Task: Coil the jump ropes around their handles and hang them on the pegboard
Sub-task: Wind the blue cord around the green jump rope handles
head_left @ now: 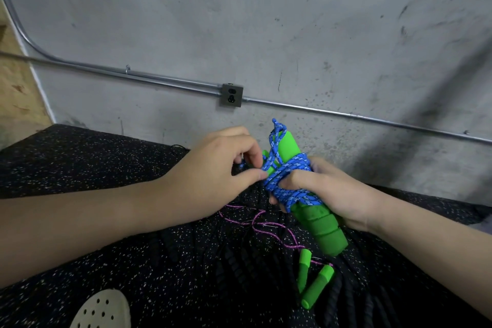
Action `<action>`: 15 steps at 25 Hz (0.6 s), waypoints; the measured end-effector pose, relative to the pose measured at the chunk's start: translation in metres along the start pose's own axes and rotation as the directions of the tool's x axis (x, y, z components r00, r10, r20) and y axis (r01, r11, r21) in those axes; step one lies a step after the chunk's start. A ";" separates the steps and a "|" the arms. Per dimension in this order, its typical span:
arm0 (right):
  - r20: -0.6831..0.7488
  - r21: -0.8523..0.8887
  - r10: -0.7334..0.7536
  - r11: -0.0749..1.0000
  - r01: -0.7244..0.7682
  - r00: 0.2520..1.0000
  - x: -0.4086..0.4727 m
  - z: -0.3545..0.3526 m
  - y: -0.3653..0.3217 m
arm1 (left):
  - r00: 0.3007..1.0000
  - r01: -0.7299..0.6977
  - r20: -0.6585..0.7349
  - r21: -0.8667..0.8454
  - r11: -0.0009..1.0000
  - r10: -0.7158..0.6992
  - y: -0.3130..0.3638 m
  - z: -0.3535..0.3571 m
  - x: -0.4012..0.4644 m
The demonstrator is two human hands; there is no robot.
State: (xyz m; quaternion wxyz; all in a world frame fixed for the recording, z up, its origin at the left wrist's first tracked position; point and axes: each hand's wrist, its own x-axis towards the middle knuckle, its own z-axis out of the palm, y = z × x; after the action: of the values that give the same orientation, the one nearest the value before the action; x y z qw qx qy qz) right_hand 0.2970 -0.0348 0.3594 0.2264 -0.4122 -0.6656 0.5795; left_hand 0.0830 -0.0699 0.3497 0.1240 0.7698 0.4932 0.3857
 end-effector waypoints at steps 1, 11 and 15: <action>-0.001 0.004 0.003 1.000 -0.003 1.000 0.000 0.001 0.000 | 1.000 -0.019 -0.007 -0.005 1.000 0.019 0.000 0.001 0.000; 0.084 -0.243 0.003 0.970 0.018 0.996 -0.002 0.011 0.003 | 0.997 -0.063 -0.035 -0.013 0.998 0.063 0.001 -0.002 0.010; 0.122 -0.189 0.029 0.982 -0.005 0.992 -0.006 0.002 0.001 | 0.974 -0.142 0.168 -0.078 0.987 0.153 0.001 -0.017 0.013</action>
State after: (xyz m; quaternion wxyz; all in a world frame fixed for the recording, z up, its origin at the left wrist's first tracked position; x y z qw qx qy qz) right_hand 0.2993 -0.0412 0.3589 0.1395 -0.4007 -0.7267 0.5402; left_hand 0.0747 -0.0625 0.3679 0.1626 0.8306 0.4091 0.3411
